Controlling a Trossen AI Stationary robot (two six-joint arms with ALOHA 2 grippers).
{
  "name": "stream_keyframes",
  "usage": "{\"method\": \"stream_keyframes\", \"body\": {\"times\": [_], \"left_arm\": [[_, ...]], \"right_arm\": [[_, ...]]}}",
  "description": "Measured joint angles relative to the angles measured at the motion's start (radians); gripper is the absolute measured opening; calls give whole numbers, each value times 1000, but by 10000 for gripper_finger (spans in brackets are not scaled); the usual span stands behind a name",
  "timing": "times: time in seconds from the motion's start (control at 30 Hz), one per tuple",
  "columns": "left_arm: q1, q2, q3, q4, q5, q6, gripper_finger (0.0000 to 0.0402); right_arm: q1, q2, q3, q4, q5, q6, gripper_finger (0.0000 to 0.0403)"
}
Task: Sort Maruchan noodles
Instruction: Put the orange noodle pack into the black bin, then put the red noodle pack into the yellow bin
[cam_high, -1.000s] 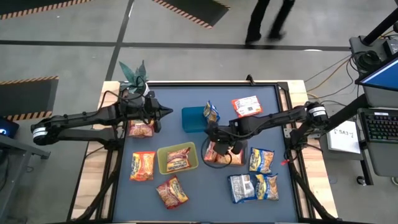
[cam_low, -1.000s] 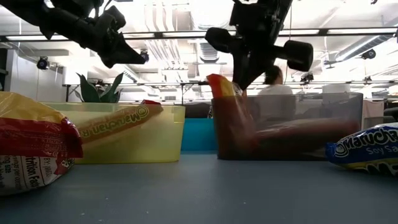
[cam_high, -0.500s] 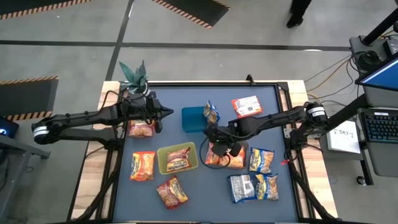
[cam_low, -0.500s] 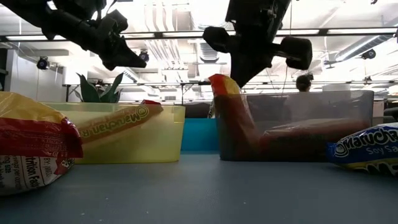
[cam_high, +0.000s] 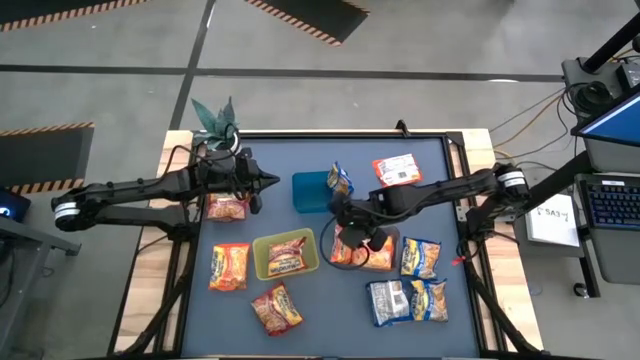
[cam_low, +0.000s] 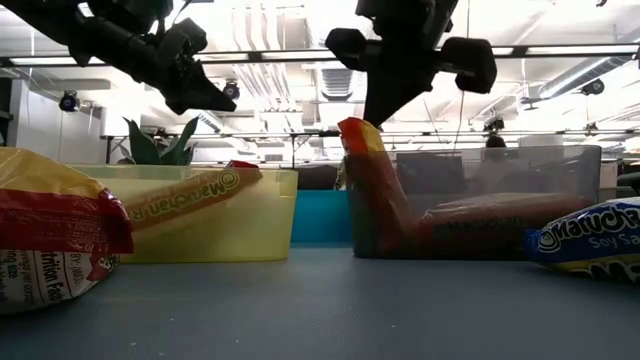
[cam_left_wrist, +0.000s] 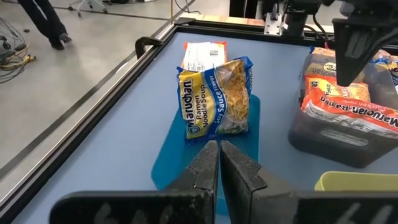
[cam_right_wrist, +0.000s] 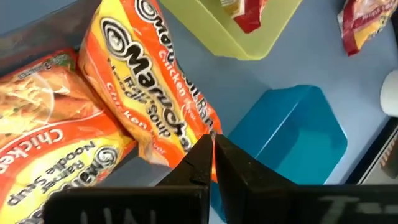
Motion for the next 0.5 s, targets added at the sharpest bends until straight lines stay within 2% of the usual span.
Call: {"method": "stream_keyframes", "body": {"times": [0.27,0.5], "left_arm": [[0,0,0,6,0,0,0],[0,0,0,6,0,0,0]], "right_arm": [[15,-45,1,-7,77,123,9],[32,-64,1,-4,79,169,9]]}}
